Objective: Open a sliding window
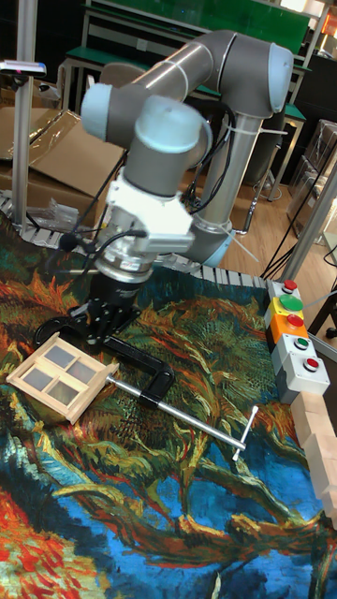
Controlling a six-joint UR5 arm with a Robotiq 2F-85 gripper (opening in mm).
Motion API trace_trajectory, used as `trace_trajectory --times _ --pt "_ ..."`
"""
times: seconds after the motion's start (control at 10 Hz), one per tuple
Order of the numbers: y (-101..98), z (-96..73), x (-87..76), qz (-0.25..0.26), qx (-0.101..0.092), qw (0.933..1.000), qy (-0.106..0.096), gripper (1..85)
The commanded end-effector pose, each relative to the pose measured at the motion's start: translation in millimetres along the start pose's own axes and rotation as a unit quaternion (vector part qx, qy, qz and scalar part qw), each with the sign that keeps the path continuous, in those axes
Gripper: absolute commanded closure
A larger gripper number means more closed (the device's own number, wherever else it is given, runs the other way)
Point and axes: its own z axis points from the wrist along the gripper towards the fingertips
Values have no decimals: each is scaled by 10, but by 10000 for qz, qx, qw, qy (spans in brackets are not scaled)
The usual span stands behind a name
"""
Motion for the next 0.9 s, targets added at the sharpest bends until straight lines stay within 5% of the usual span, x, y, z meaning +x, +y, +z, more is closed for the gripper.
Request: trace_trajectory --times 0.0,0.1,0.3,0.6,0.8 --pt "0 232 356 -49 -211 9998 32 717" --pt "0 200 455 -65 -177 9998 9 717" --pt "-112 201 392 -116 39 9999 -111 720" --pt "-245 197 449 -52 295 9996 2 727" --pt "-135 331 552 -26 231 9996 161 727"
